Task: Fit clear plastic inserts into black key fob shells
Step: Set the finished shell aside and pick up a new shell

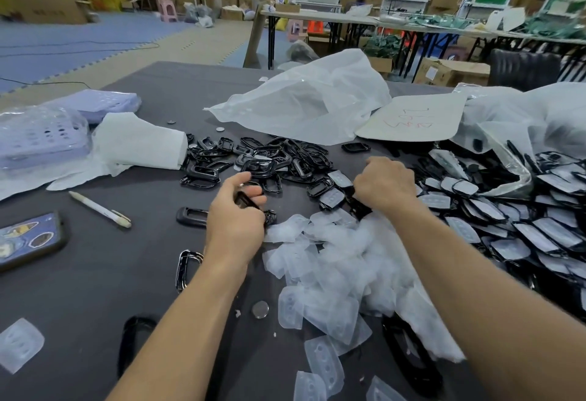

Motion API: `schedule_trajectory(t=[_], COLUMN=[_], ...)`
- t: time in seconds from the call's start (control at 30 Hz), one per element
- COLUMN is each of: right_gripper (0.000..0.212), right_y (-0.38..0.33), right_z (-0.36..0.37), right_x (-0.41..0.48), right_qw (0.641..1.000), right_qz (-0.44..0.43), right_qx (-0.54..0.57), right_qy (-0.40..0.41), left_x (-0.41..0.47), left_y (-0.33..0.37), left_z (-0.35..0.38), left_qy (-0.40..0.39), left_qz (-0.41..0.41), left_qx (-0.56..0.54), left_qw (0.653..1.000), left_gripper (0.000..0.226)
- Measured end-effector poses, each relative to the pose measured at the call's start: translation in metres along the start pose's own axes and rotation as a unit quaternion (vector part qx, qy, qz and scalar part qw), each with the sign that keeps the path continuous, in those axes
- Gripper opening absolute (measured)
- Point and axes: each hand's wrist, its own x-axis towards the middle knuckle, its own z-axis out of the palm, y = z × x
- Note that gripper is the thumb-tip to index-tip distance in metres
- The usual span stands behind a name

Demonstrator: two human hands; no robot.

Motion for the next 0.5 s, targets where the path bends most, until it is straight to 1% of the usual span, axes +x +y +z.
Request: schedule_trajectory(t=[0.03, 0.1, 0.13, 0.2, 0.23, 0.3, 0.37, 0.4, 0.47, 0.5], right_gripper=[0.042, 0.05, 0.046, 0.023, 0.014, 0.013, 0.022, 0.024, 0.023, 0.02], right_y=[0.001, 0.006, 0.008, 0.008, 0.007, 0.005, 0.0, -0.001, -0.006, -0.009], right_z=[-0.001, -0.001, -0.002, -0.002, -0.002, 0.002, 0.004, 0.004, 0.001, -0.004], right_x=[0.015, 0.038, 0.045, 0.054, 0.056, 0.057, 0.053, 0.05, 0.041, 0.034], right_qw=[0.999, 0.994, 0.991, 0.986, 0.986, 0.987, 0.984, 0.983, 0.981, 0.983], right_qz=[0.024, 0.061, 0.059, 0.017, -0.007, -0.038, -0.049, -0.058, -0.079, -0.084], right_qx=[-0.019, -0.06, -0.088, -0.134, -0.145, -0.154, -0.169, -0.177, -0.177, -0.163], right_qy=[-0.023, -0.063, -0.083, -0.099, -0.088, -0.042, -0.007, -0.004, -0.014, -0.017], left_x=[-0.001, -0.003, -0.004, -0.004, -0.004, -0.004, -0.007, -0.007, -0.007, -0.007], left_y=[-0.001, -0.002, -0.003, -0.004, -0.005, -0.006, -0.005, -0.005, -0.005, -0.004], left_z=[-0.001, -0.005, -0.008, -0.009, -0.008, -0.004, 0.0, 0.001, 0.001, 0.0], left_qy=[0.004, 0.028, 0.04, 0.057, 0.054, 0.021, -0.019, -0.031, -0.03, -0.025], left_qz=[0.037, 0.097, 0.12, 0.166, 0.193, 0.238, 0.24, 0.227, 0.21, 0.204], left_qx=[0.075, 0.19, 0.233, 0.311, 0.356, 0.438, 0.499, 0.519, 0.525, 0.506], left_qw=[0.997, 0.976, 0.964, 0.934, 0.913, 0.867, 0.833, 0.823, 0.824, 0.838], left_gripper=[0.068, 0.065, 0.064, 0.059, 0.053, 0.036, 0.028, 0.028, 0.031, 0.035])
